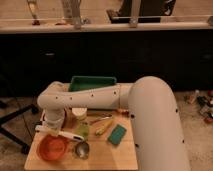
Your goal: Place brush in red bowl
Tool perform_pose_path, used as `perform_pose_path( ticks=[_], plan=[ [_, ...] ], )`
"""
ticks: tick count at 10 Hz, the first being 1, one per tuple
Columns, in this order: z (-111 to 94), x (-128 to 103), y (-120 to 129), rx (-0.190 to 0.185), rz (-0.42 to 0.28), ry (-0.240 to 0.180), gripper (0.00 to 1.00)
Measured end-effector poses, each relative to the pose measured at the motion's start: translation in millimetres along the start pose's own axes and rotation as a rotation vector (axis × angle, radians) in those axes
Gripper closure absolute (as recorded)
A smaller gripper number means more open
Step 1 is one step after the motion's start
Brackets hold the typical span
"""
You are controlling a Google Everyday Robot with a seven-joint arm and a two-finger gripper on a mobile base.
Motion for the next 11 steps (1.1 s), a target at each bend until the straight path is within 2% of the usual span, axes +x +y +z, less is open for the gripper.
perform_pose_path(
  ticks=[2, 5, 11],
  plan=[
    [5.5, -1.3, -0.8, -0.042, 0.006, -0.005, 1.0],
    [9.0, -3.8, 1.8, -0.069, 0.0, -0.009, 1.0],
    [18.7, -2.1, 19.6, -0.132, -0.094, 0.022, 1.0]
  ],
)
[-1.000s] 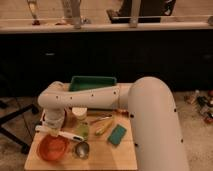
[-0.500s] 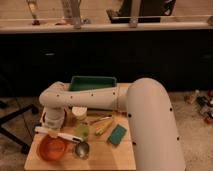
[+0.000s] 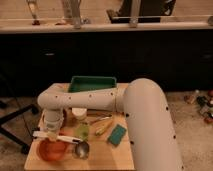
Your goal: Place brush in red bowl
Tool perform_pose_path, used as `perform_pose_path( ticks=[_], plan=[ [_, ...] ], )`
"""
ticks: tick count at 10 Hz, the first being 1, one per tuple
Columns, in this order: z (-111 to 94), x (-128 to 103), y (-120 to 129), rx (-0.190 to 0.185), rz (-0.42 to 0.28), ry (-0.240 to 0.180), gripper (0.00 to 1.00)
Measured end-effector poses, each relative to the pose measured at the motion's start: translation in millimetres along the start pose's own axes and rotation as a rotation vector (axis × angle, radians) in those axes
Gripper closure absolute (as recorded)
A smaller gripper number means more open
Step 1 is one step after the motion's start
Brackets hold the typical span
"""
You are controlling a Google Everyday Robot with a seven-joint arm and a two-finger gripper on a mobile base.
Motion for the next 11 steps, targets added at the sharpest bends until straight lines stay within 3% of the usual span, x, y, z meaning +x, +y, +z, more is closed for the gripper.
perform_pose_path(
  ticks=[3, 11],
  plan=[
    [6.2, 2.3, 7.2, -0.026, -0.026, 0.008, 1.0],
    [17.5, 8.4, 8.3, -0.051, -0.036, -0.025, 1.0]
  ],
)
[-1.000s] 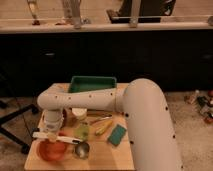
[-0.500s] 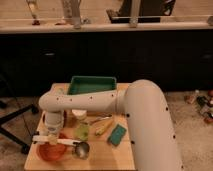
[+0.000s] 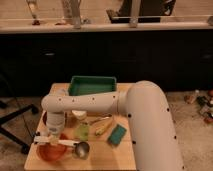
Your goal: Place brush in red bowl
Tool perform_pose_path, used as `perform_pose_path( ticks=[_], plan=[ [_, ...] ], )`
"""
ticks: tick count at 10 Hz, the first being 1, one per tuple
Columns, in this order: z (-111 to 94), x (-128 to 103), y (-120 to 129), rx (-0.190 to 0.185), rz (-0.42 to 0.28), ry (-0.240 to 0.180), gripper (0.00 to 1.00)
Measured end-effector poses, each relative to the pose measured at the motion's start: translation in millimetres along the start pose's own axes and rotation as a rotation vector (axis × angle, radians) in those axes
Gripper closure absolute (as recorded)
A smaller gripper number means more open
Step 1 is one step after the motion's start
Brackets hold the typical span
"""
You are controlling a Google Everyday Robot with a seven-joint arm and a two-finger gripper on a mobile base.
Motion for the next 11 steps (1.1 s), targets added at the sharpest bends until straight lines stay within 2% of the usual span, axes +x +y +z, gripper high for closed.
perform_pose_path(
  ticks=[3, 4, 7, 8, 11],
  plan=[
    [1.4, 0.8, -0.5, -0.005, 0.01, -0.002, 0.98],
    [0.6, 1.6, -1.2, -0.005, 0.012, -0.004, 0.92],
    [-0.6, 2.7, -2.1, -0.004, 0.008, -0.006, 0.62],
    [-0.5, 3.0, -2.4, -0.005, 0.009, -0.008, 0.55],
    [-0.9, 4.5, -3.6, -0.006, 0.01, -0.011, 0.54]
  ],
)
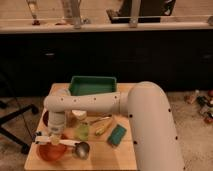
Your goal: Place brush in red bowl
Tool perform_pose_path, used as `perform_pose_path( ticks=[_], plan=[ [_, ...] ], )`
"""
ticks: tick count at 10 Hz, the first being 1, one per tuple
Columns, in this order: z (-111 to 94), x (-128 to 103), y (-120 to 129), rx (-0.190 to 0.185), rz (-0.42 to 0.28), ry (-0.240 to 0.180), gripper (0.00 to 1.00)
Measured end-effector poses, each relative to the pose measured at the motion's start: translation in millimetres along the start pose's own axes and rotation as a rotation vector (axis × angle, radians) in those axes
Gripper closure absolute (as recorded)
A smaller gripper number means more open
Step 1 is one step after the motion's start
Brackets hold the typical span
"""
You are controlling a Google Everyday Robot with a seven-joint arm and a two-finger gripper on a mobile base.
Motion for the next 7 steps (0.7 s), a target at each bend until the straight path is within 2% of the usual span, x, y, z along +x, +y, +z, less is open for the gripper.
perform_pose_path(
  ticks=[7],
  plan=[
    [-0.4, 1.8, -1.3, -0.003, 0.0, -0.005, 0.54]
  ],
)
